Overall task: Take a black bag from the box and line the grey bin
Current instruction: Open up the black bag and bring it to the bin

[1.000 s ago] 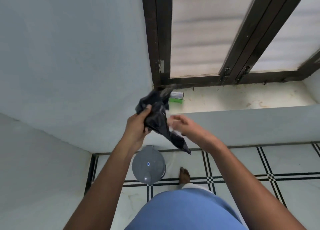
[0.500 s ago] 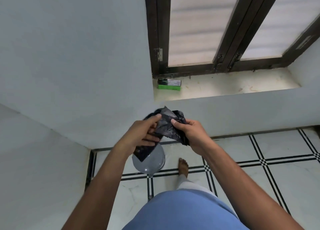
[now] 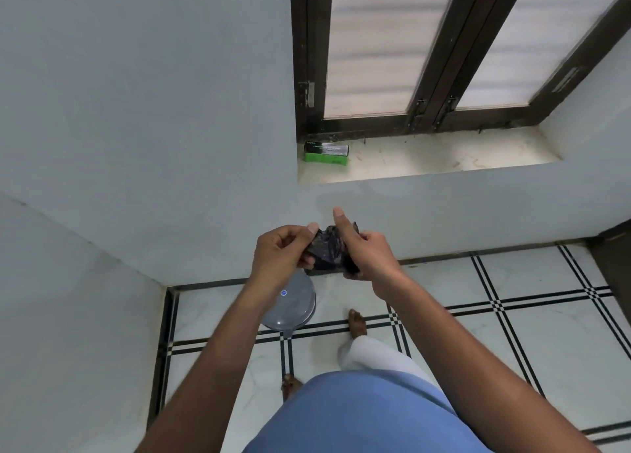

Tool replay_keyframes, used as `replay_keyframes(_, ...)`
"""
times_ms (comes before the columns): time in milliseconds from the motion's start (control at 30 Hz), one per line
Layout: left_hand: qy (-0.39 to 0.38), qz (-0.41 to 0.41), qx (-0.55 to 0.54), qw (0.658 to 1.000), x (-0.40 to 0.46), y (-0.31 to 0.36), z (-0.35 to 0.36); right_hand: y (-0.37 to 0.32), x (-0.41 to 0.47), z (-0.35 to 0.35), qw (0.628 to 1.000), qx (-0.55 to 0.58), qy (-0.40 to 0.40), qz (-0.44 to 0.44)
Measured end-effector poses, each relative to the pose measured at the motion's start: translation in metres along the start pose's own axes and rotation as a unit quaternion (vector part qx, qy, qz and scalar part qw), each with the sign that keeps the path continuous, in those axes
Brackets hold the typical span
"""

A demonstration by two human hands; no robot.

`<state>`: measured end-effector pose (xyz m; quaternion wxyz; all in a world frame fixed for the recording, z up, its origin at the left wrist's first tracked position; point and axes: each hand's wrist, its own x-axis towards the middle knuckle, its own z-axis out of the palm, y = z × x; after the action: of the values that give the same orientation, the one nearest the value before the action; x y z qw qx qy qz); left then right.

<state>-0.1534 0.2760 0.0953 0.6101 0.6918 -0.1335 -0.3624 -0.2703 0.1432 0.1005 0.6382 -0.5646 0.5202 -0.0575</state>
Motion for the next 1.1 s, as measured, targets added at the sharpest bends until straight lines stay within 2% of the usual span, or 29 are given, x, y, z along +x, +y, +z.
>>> replay_keyframes(100, 0.06, 0.001, -0.011, 0.998, 0.003, -0.001, -0.002, 0.002, -0.008, -0.005, 0.987, -0.111, 0.054, -0.106)
replay_keyframes(133, 0.074, -0.002, -0.012, 0.997, 0.003, -0.001, -0.003, 0.001, -0.01, -0.009, 0.977, -0.136, 0.034, -0.158)
replay_keyframes(200, 0.088, -0.011, -0.016, 0.996, 0.007, 0.001, -0.005, -0.003, -0.012, -0.017, 0.954, -0.177, -0.063, -0.235)
replay_keyframes(300, 0.076, -0.03, -0.048, 0.996, 0.014, 0.007, -0.003, -0.007, -0.006, -0.02, 0.937, -0.165, -0.161, -0.26)
replay_keyframes(400, 0.063, -0.069, -0.085, 0.992, 0.019, 0.017, 0.004, -0.012, -0.004, -0.025, 0.941, -0.141, -0.156, -0.267)
replay_keyframes(567, 0.039, -0.079, -0.111, 0.99, 0.025, 0.034, 0.026, -0.016, 0.01, -0.033, 0.925, -0.189, -0.139, -0.298)
replay_keyframes(633, 0.013, -0.063, -0.108, 0.992, 0.027, 0.038, 0.031, -0.02, 0.015, -0.038, 0.936, -0.129, -0.133, -0.298)
replay_keyframes(733, -0.041, -0.042, -0.024, 0.998, 0.026, 0.042, 0.036, -0.029, 0.023, -0.053, 0.955, -0.034, -0.124, -0.268)
replay_keyframes(800, -0.066, -0.025, 0.014, 0.997, 0.025, 0.044, 0.04, -0.029, 0.028, -0.062, 0.962, -0.009, -0.123, -0.245)
replay_keyframes(933, -0.064, -0.026, -0.021, 0.997, 0.03, 0.051, 0.044, -0.024, 0.037, -0.075, 0.964, 0.049, -0.144, -0.218)
replay_keyframes(1100, -0.095, -0.012, 0.008, 0.995, 0.035, 0.052, 0.06, -0.025, 0.04, -0.083, 0.957, 0.092, -0.189, -0.198)
